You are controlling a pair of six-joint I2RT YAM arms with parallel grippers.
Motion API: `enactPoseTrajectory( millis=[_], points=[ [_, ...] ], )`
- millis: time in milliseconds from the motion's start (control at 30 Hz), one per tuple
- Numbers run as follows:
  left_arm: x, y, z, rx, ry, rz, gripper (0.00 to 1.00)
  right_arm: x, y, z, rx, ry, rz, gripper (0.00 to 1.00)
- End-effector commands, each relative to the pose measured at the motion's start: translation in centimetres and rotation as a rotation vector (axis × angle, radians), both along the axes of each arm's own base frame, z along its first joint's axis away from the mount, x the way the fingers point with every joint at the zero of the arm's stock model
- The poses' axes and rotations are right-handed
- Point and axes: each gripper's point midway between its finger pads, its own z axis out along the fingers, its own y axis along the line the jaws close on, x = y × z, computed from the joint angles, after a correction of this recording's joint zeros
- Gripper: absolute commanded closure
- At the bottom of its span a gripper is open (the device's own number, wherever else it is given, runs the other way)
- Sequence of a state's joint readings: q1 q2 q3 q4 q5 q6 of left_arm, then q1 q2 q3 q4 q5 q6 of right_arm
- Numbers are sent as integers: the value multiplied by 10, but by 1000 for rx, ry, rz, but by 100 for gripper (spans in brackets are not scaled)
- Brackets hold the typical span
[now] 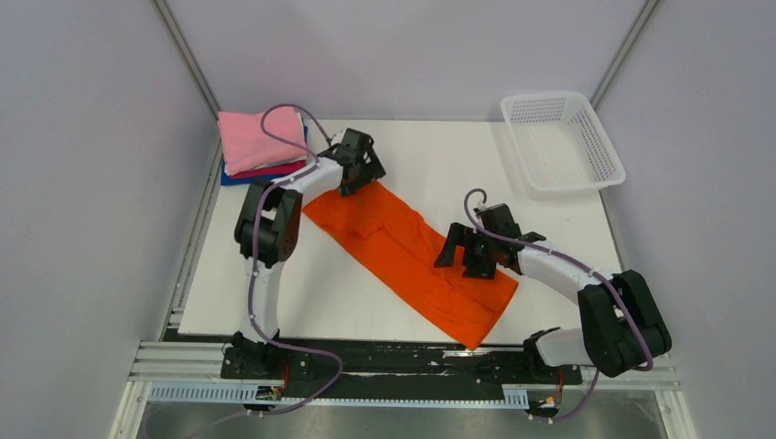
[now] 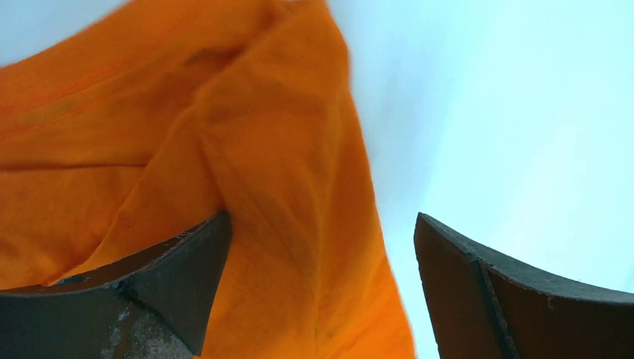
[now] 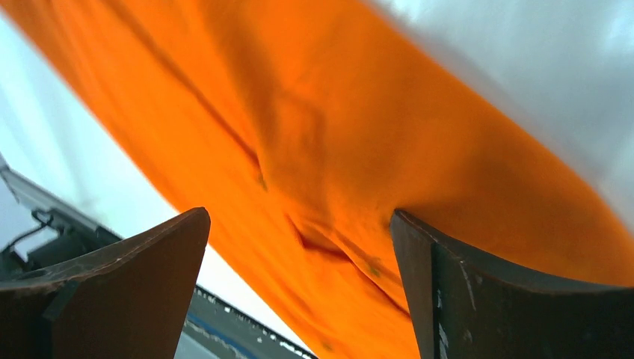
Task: Fold and stack the t-shirts
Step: Rotate the tshirt 90 degrees
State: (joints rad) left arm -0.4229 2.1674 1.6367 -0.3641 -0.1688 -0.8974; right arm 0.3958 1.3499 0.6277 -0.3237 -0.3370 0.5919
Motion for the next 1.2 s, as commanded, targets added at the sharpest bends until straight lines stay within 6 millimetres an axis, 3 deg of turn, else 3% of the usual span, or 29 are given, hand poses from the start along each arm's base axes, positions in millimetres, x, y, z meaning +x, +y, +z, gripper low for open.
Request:
enactPoseTrajectory(
  millis=[0,33,67,100,133,233,333,467,633,667,700,767,800,833,867,900,933,967,1067,1100,1167],
  points=[
    [51,-54,-47,-139,18,-84,0,-43,30,9,93,25,192,0],
    [56,-70,-47,-199,23,-127,0,-51,39,12,109,13,245,0],
    [77,-88,-46,-250,-30,-161,0,-58,46,14,122,2,292,0],
    [80,-106,-42,-317,-46,-213,0,-66,55,15,135,-2,341,0],
    [97,-121,-37,-368,-118,-242,0,-69,62,16,157,-3,366,0],
    [108,-161,-18,-502,-242,-340,0,-78,88,25,240,-14,448,0],
    [114,-188,0,-556,-343,-425,0,-70,103,26,210,-61,473,0],
    [118,-202,10,-606,-425,-467,0,-57,113,28,178,-93,463,0],
    [119,-204,28,-611,-473,-496,0,-28,93,19,-10,-104,292,0],
    [120,-203,45,-594,-504,-502,0,-26,89,22,-25,-116,274,0],
    [120,-202,49,-580,-501,-500,0,-23,87,28,-30,-132,254,0],
    [119,-200,99,-566,-566,-524,0,-19,83,44,-19,-181,221,0],
    [116,-202,112,-554,-586,-544,0,-16,81,52,-16,-208,199,0],
    [109,-201,144,-551,-616,-566,0,-13,77,65,-7,-244,165,0],
    [103,-204,157,-525,-639,-605,0,-10,72,74,-6,-269,129,0],
    [92,-202,187,-508,-656,-622,0,-8,66,81,-4,-290,98,0],
    [83,-203,200,-466,-672,-651,0,-4,59,87,-5,-309,60,0],
    [68,-198,225,-446,-674,-660,0,-2,52,91,-3,-324,23,0],
    [30,-186,259,-346,-713,-673,0,7,22,98,-37,-375,-90,0],
    [9,-175,268,-305,-711,-660,0,8,12,99,-54,-389,-131,0],
    [-22,-153,268,-240,-685,-645,0,10,-10,100,-82,-414,-221,0]
  ],
)
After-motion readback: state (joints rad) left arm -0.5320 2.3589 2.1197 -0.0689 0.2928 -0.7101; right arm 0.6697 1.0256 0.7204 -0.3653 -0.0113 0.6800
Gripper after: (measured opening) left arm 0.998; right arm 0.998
